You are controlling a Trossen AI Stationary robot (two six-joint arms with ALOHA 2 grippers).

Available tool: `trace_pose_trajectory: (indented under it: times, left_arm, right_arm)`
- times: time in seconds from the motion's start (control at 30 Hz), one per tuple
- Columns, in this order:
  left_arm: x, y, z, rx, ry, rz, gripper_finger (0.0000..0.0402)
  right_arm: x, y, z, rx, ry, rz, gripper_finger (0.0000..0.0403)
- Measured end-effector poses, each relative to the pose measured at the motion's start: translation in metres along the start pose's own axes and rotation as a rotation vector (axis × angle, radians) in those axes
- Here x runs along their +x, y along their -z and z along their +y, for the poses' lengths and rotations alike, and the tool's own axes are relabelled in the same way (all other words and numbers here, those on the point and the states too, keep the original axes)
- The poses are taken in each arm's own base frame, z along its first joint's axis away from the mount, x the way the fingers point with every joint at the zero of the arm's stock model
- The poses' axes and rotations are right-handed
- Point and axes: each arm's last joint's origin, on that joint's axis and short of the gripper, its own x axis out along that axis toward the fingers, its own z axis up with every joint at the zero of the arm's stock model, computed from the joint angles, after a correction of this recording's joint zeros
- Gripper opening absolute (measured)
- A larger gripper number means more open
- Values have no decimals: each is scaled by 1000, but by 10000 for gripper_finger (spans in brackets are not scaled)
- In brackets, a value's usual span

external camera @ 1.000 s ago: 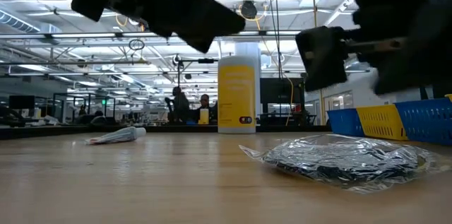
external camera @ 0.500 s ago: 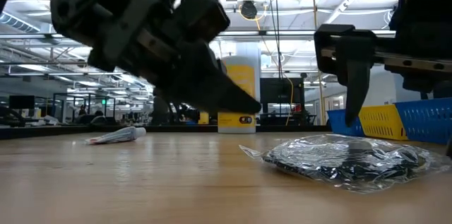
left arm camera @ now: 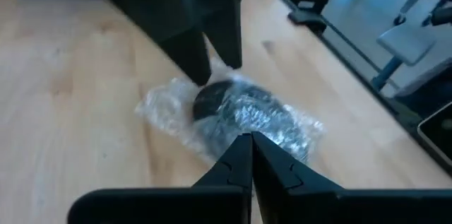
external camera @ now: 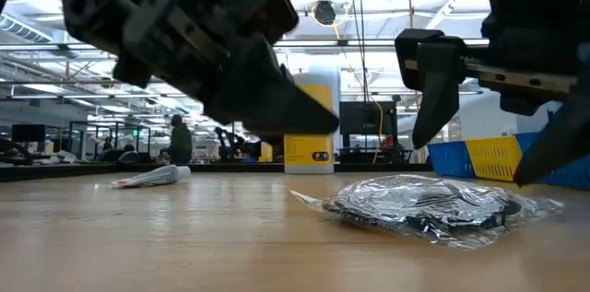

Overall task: Pick & Place Travel size toiletries
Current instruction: Put the black hairbrush into the bottom blue bin

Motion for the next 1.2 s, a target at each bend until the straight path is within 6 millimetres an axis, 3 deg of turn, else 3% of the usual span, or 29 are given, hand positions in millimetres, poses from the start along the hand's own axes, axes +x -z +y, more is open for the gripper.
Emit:
trace_pose_trajectory:
  times: [0.13, 0.23, 0.5, 0.8, 1.03, 1.2]
  left_arm:
    - [2, -4, -19, 47, 11, -47, 4]
    - [9, 7, -23, 39, 24, -16, 2]
    - [29, 20, -2, -48, -29, 51, 1]
    - [24, 26, 23, -166, -169, 168, 4]
    - [23, 29, 24, -167, -196, 192, 4]
    - [24, 28, 23, -164, -176, 175, 8]
  right_arm:
    - [0, 1, -4, 69, 8, -4, 270]
    - [0, 0, -3, 54, 4, -9, 270]
    - [9, 5, -1, 38, -37, -22, 270]
    - [29, 16, 8, -71, -41, -23, 269]
    - [26, 13, 5, -125, 39, -2, 266]
    - [26, 15, 4, -138, 66, 17, 235]
